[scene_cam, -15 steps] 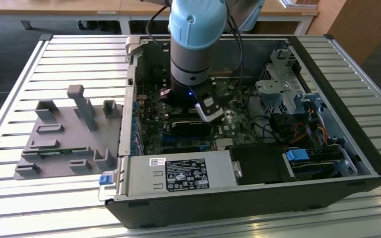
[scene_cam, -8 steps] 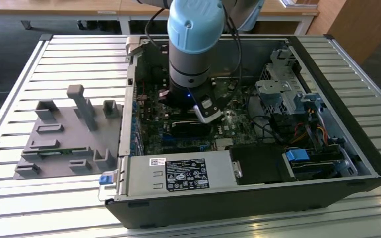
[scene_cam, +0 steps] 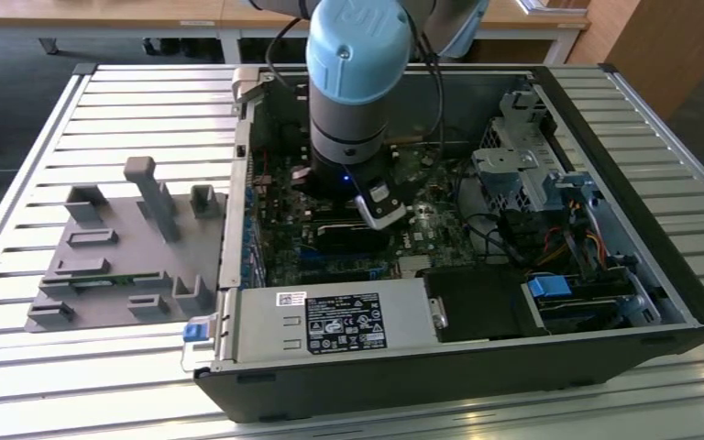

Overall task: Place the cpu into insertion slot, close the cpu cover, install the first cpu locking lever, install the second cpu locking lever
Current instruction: 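Install the second cpu locking lever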

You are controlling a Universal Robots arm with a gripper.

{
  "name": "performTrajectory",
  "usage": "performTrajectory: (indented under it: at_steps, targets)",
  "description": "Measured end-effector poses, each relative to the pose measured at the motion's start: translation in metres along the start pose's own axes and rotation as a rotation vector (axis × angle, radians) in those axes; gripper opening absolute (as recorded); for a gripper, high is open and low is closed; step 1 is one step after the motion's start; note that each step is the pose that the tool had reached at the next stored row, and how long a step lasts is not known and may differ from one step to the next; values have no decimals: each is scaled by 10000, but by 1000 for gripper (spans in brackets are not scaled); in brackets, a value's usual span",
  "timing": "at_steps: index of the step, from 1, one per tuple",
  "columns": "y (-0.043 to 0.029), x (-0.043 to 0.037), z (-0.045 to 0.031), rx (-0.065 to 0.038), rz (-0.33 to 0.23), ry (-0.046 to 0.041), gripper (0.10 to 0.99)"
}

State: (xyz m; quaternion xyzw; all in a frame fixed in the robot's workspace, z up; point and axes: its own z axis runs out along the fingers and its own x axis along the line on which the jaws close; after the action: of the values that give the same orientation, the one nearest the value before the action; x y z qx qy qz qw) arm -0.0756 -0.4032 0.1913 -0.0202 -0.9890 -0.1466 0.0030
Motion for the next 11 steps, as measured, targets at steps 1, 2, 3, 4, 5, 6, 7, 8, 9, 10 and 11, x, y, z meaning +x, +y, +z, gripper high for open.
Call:
performTrajectory:
  at_steps: [1,2,3,4,5,6,7,8,9,10,11]
  targets:
    - [4,4,6,-11,0,0,106]
    - [11,8,11,-16,1,0,106]
    - [19,14,18,-20,0,1,106]
    - [28,19,24,-25,0,0,106]
    - [32,26,29,-31,-1,0,106]
    - [32,35,33,-35,-1,-1,106]
    - [31,40,34,-33,0,0,106]
    - [32,41,34,-33,0,1,106]
    - [32,41,34,-33,-2,1,106]
    - [33,42,28,-29,-1,2,106]
    - [36,43,19,-34,-1,1,106]
